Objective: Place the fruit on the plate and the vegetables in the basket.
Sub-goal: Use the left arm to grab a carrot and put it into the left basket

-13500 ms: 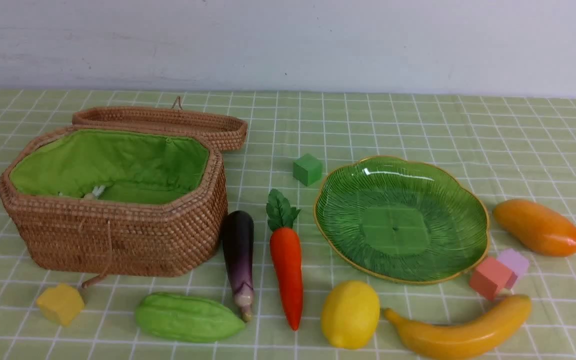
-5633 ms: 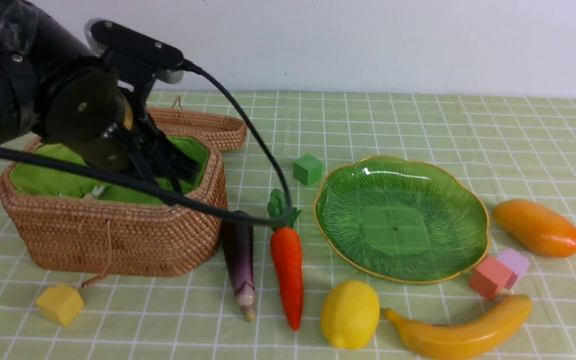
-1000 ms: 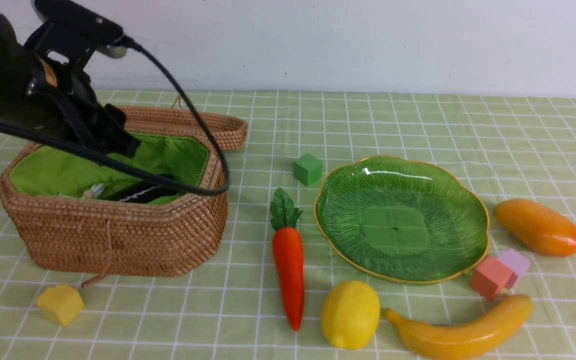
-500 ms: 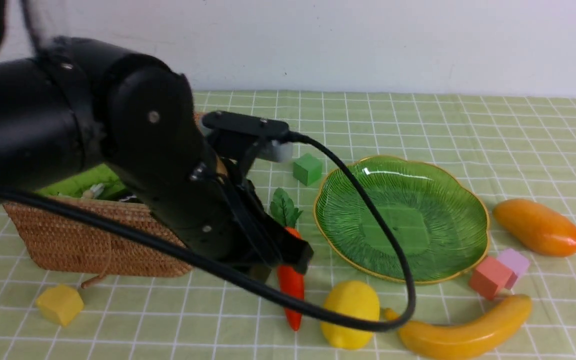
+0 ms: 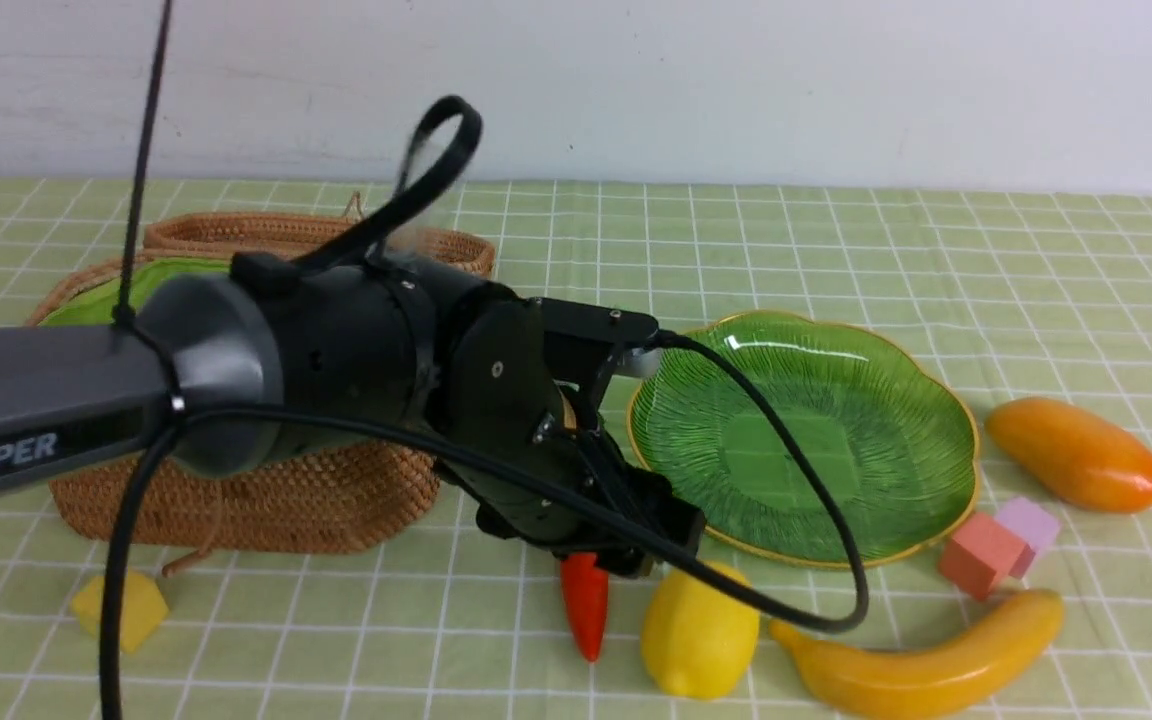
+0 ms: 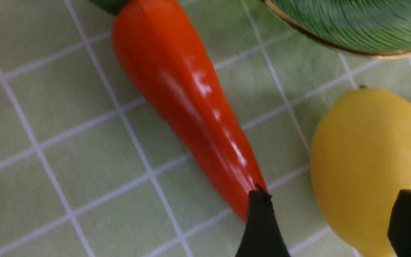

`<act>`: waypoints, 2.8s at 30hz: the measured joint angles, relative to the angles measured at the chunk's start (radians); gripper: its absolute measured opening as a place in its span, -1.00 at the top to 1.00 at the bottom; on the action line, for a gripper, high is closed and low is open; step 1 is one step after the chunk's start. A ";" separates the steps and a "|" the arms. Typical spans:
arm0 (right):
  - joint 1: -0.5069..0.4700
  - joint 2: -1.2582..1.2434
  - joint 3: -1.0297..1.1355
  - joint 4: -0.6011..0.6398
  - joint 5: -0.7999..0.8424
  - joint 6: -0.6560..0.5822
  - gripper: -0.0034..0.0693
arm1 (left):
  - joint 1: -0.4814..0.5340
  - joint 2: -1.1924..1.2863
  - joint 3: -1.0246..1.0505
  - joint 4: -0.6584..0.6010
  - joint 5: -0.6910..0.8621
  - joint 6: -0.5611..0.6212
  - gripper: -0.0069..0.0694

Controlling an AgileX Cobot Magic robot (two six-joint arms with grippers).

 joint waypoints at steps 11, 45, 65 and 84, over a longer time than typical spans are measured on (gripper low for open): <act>0.000 -0.005 0.000 0.036 0.000 -0.072 0.56 | 0.002 0.084 -0.001 0.067 -0.041 -0.003 -0.41; 0.000 -0.005 0.000 0.077 -0.166 -0.108 0.55 | 0.011 0.188 -0.006 0.368 -0.189 -0.272 0.02; 0.000 -0.005 0.000 0.260 -0.232 -0.323 0.55 | 0.011 -0.228 -0.026 0.375 0.099 -0.114 0.02; 0.000 -0.005 0.000 0.691 -0.274 -0.813 0.54 | 0.332 -0.295 -0.026 0.602 0.141 0.536 0.02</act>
